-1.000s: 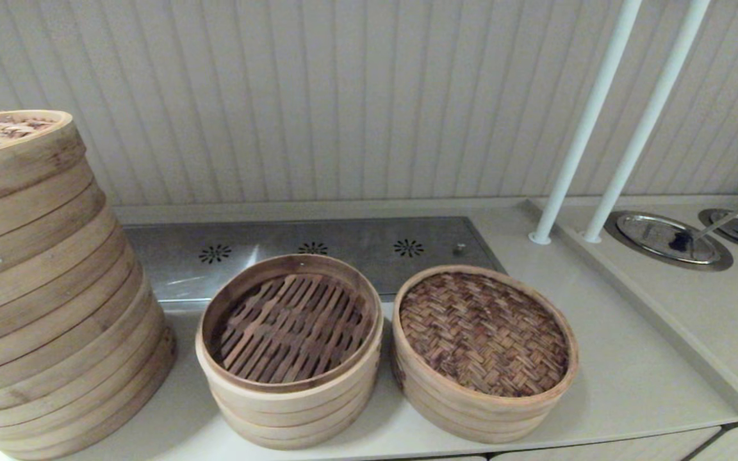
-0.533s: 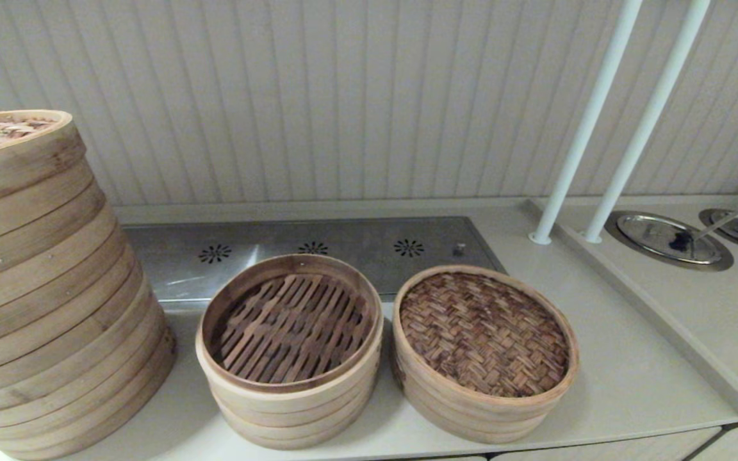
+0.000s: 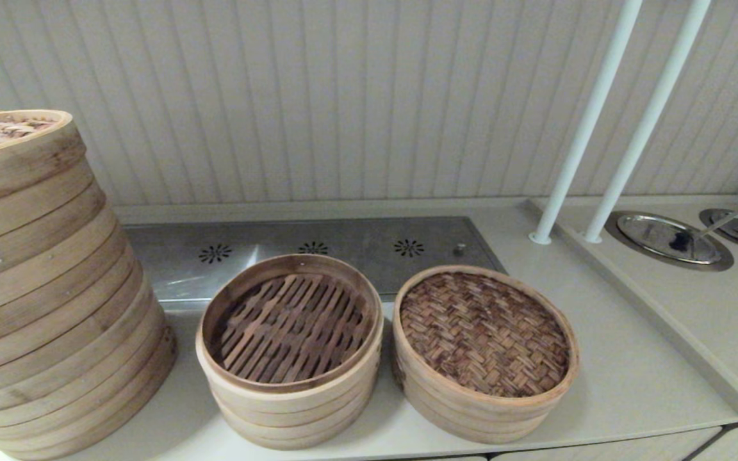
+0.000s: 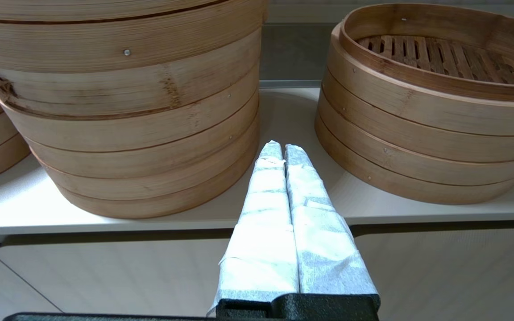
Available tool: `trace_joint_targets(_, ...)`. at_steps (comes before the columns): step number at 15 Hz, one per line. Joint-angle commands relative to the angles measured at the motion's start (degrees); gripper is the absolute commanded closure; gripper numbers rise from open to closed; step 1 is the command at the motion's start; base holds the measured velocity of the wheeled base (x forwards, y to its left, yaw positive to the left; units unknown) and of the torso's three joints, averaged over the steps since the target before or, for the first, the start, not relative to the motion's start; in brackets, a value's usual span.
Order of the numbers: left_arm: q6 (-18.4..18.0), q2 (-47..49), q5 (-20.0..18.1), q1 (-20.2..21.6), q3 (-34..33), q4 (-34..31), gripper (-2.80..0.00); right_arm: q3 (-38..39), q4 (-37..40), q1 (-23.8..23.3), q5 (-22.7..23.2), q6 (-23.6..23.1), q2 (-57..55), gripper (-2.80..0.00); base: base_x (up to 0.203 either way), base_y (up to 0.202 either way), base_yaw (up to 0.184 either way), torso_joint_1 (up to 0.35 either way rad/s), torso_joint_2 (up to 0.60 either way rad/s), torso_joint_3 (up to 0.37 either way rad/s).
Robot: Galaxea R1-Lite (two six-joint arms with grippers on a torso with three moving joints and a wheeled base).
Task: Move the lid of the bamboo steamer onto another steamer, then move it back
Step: Pick up the steamer
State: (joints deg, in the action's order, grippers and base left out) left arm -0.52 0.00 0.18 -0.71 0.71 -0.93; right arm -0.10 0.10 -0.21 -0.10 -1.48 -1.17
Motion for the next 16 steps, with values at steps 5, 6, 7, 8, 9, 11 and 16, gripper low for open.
trace_joint_targets(5,0.0,0.1,0.0,0.0,0.0,0.0,0.00,0.3,-0.2,0.0,-0.2,0.2,0.5,0.00,0.000,0.000,0.000,0.000,0.00,0.000)
trace_joint_targets(6,0.0,0.1,0.0,0.0,0.0,0.0,0.00,0.3,-0.2,0.0,-0.2,0.2,0.5,0.00,0.000,0.000,0.000,0.000,0.00,0.000)
trace_joint_targets(7,-0.1,0.1,0.0,0.0,0.0,0.0,0.00,0.2,-0.1,0.0,-0.2,0.2,0.6,0.00,0.000,0.000,0.000,0.000,0.00,0.000)
trace_joint_targets(8,0.0,0.1,0.0,0.0,0.0,0.0,0.00,0.1,-0.1,0.0,0.0,-0.2,0.6,0.00,0.000,0.000,0.000,0.000,0.00,0.000)
trace_joint_targets(9,-0.1,0.1,0.0,0.0,0.0,0.0,0.00,0.1,-0.2,0.0,0.0,-0.5,0.6,0.00,0.000,0.000,0.000,0.000,0.00,0.000)
trace_joint_targets(11,0.0,0.1,0.0,0.0,0.0,0.0,0.00,-0.2,0.1,0.0,0.3,-0.9,0.5,0.00,0.000,0.000,0.000,0.000,0.00,0.000)
trace_joint_targets(16,-0.1,0.1,0.0,0.0,0.0,0.0,0.00,-0.4,0.4,-0.1,0.2,-1.0,0.7,0.00,0.000,0.000,0.000,0.000,0.00,0.000)
